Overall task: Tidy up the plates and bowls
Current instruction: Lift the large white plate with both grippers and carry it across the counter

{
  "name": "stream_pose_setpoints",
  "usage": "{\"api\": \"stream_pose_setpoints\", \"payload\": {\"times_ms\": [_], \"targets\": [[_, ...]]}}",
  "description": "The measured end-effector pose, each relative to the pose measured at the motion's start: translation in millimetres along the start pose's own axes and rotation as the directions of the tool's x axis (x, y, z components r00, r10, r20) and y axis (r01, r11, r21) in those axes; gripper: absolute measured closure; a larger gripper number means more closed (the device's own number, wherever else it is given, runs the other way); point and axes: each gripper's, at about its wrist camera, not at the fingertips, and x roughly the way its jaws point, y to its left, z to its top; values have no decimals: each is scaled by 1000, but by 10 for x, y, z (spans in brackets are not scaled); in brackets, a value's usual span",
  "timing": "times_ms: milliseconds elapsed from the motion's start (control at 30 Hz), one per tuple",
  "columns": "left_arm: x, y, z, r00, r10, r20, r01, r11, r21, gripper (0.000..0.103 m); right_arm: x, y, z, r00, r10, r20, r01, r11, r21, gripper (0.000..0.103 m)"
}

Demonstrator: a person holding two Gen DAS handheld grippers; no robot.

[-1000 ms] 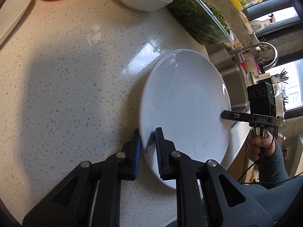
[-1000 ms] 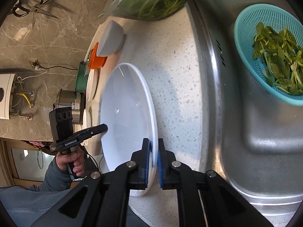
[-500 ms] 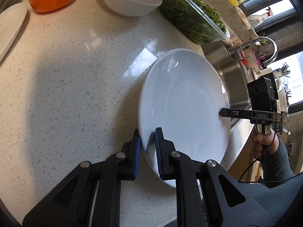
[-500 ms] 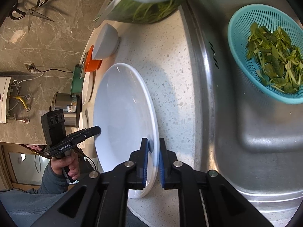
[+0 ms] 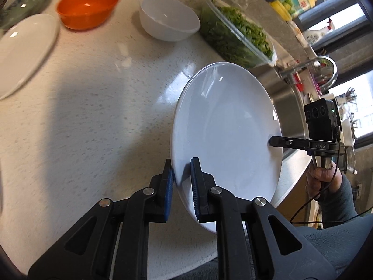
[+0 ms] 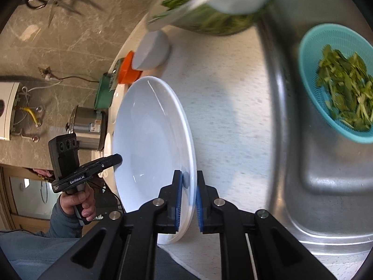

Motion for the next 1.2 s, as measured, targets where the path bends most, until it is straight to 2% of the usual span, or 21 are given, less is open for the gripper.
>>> {"api": "stream_pose_setpoints", "payload": {"times_ms": [300, 433, 567, 933, 1033, 1200], "targets": [[-716, 270, -312, 994, 66, 89, -56, 992, -109, 90, 253, 664, 187, 997, 20, -81, -30, 991, -131, 90], [-1013, 533, -487, 990, 83, 115, -66, 987, -146, 90, 501, 980, 213, 994, 23, -111, -42, 984, -172, 90], [-1148, 918, -641, 989, 92, 113, -72, 983, -171, 90, 822, 1174, 160, 991, 8, -134, -30, 985, -169, 90], [-895, 1706, -862, 995, 93, 47, -83, 980, -183, 87, 1435, 1191, 71, 984, -84, -160, 65, 991, -116, 90], [-798, 1789, -862, 994, 102, 29, -95, 979, -181, 87, 1552, 1171, 52, 979, -114, -170, 96, 989, -113, 89], [-712, 1858, -888, 994, 106, 15, -102, 979, -175, 87, 1627, 1119, 50, 977, -121, -177, 107, 990, -92, 89]]}}
